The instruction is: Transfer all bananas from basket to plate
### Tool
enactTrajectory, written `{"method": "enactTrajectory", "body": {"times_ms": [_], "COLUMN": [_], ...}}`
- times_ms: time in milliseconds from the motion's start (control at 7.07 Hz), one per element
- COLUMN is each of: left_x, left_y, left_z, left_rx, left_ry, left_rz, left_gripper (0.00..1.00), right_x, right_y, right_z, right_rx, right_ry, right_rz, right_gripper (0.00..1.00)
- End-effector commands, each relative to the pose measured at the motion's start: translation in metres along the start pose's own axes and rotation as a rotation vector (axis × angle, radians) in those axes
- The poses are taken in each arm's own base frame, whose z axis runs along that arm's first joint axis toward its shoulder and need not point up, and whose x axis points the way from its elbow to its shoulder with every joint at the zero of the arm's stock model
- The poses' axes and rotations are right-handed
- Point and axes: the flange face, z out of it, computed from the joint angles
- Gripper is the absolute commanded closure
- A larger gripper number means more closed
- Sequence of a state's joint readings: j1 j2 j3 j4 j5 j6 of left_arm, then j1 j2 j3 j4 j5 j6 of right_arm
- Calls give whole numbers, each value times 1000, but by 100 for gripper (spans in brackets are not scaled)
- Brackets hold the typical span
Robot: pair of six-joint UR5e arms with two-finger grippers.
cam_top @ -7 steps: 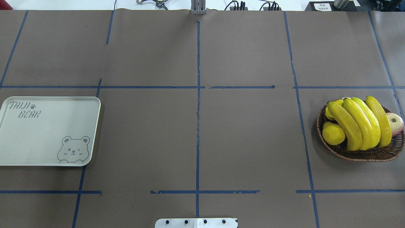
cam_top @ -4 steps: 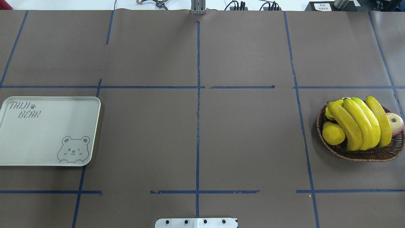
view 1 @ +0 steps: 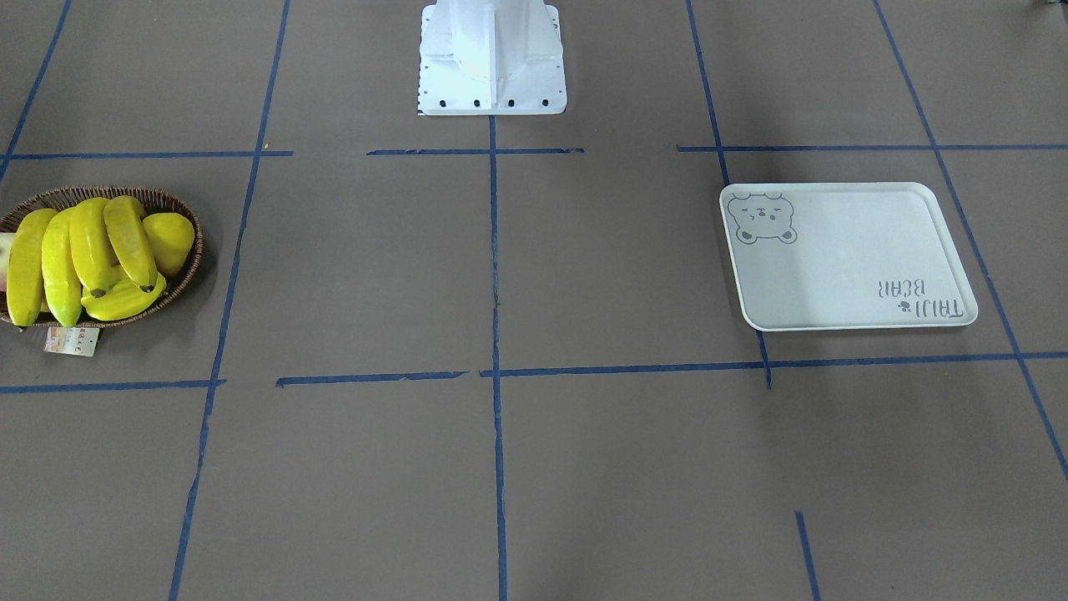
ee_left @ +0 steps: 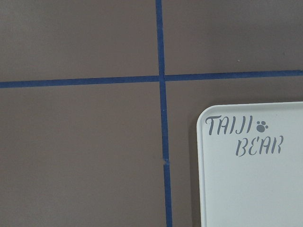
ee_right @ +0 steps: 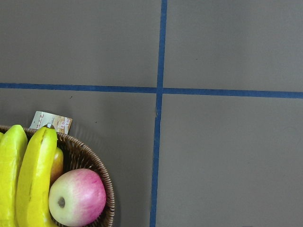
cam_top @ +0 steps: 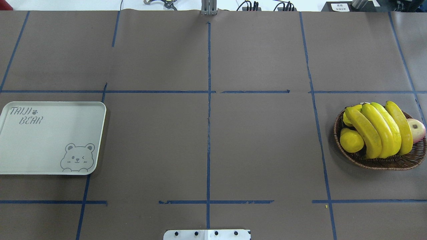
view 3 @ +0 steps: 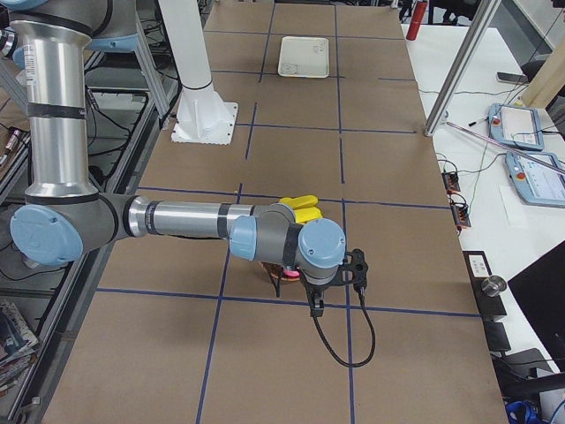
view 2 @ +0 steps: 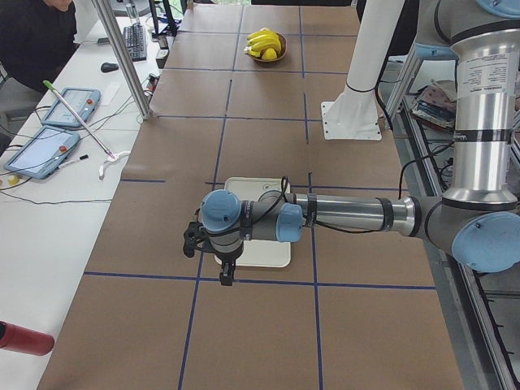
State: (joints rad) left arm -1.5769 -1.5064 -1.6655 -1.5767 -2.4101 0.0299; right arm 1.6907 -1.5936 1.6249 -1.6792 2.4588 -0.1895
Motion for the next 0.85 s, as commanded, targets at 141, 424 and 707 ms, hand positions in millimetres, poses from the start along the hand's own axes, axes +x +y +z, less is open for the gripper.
{"method": "enactTrajectory", "body": {"times_ms": [141, 424, 707], "left_x": [0, 1, 1], "left_y": [0, 0, 0], "left_z": [0, -1, -1], "left_rx": [0, 2, 4], "left_ry": [0, 1, 1], "left_rz": [0, 2, 3], "left_gripper": [0, 0, 0], "right_x": [-5, -48, -87], "right_y": [-4, -23, -12], "right_z": [-6, -37, -43], "right_rx": [10, 66, 85], "right_ry": [11, 57, 27], "right_rz": [-11, -106, -163], "right_gripper": [0, 0, 0]}}
